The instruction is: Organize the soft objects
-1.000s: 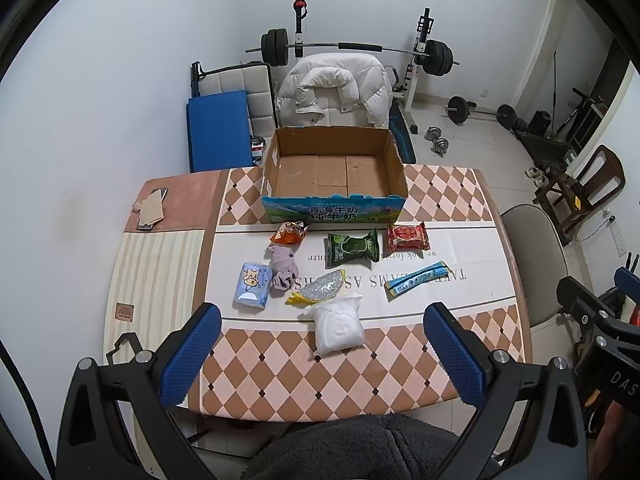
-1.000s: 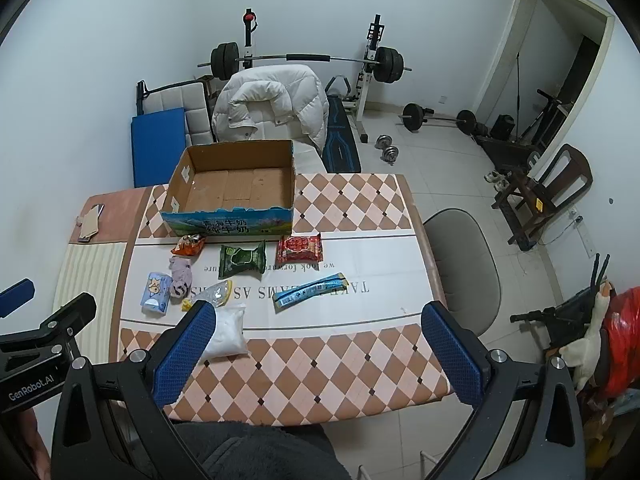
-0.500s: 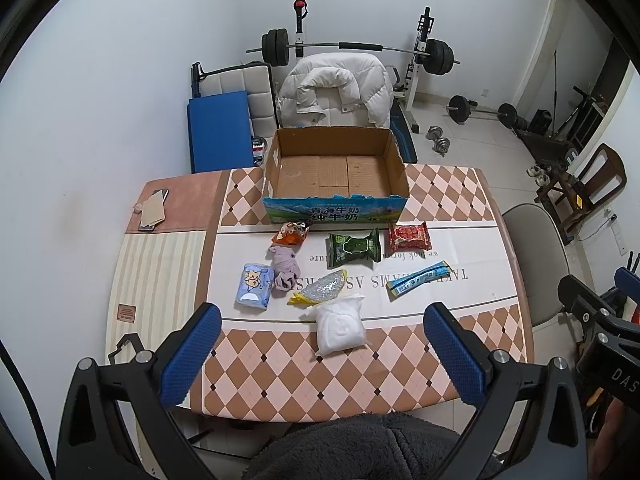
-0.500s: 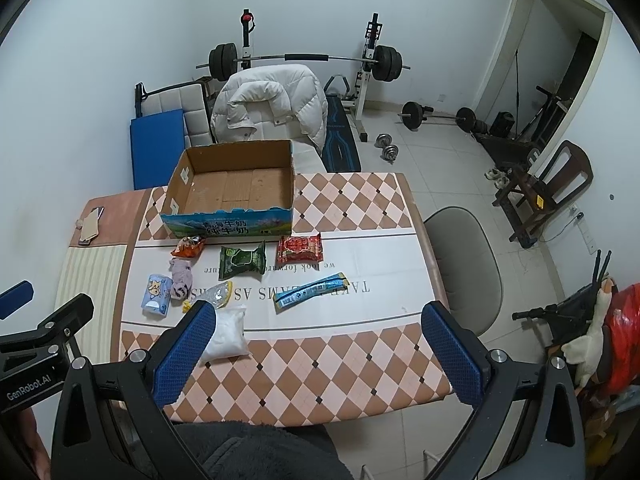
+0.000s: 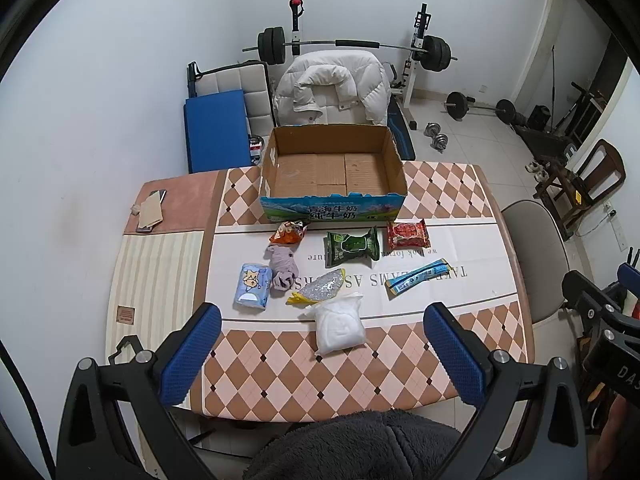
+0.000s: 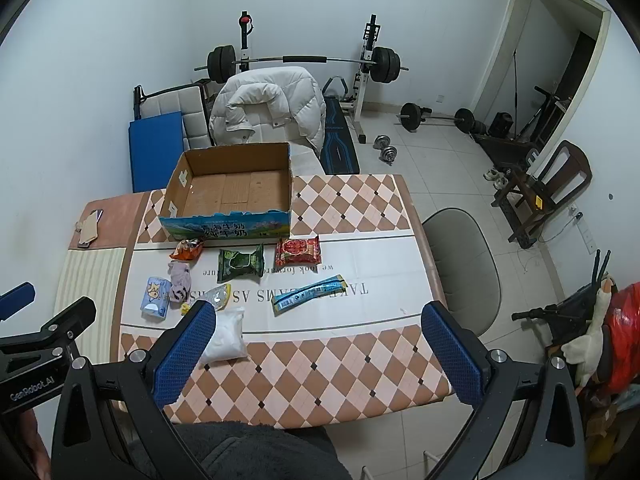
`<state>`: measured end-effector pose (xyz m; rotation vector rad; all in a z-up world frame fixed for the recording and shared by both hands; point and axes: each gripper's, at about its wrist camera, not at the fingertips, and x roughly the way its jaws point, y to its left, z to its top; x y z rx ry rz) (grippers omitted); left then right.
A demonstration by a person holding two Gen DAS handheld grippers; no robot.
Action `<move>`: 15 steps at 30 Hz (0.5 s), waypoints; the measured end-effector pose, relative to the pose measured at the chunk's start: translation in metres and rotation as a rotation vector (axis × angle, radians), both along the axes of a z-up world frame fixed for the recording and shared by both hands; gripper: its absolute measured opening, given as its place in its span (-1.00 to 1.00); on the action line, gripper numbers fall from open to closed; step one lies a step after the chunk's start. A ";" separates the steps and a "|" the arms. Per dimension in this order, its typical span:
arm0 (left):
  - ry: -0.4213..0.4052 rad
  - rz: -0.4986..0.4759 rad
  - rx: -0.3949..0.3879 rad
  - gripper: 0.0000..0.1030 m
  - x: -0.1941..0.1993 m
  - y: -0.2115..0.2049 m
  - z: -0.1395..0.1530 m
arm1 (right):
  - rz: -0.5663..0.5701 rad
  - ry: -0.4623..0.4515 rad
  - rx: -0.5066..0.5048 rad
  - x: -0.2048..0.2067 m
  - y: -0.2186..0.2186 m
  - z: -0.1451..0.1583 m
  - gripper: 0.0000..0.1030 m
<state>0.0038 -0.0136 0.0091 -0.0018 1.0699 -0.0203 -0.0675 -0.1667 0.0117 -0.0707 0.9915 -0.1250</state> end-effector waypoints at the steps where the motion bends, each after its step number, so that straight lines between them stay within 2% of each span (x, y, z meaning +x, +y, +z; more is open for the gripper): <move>1: 0.002 0.000 -0.001 1.00 0.001 0.000 -0.001 | 0.000 -0.001 0.001 0.000 0.000 0.000 1.00; 8: 0.000 0.004 0.004 1.00 0.001 -0.001 -0.003 | 0.000 0.000 0.004 -0.001 -0.001 -0.003 1.00; 12: 0.015 0.026 0.018 1.00 0.016 0.012 -0.026 | -0.012 0.030 0.034 0.013 -0.002 -0.009 1.00; 15: 0.051 0.070 0.053 1.00 0.036 0.034 -0.055 | -0.010 0.078 0.043 0.032 0.002 -0.031 1.00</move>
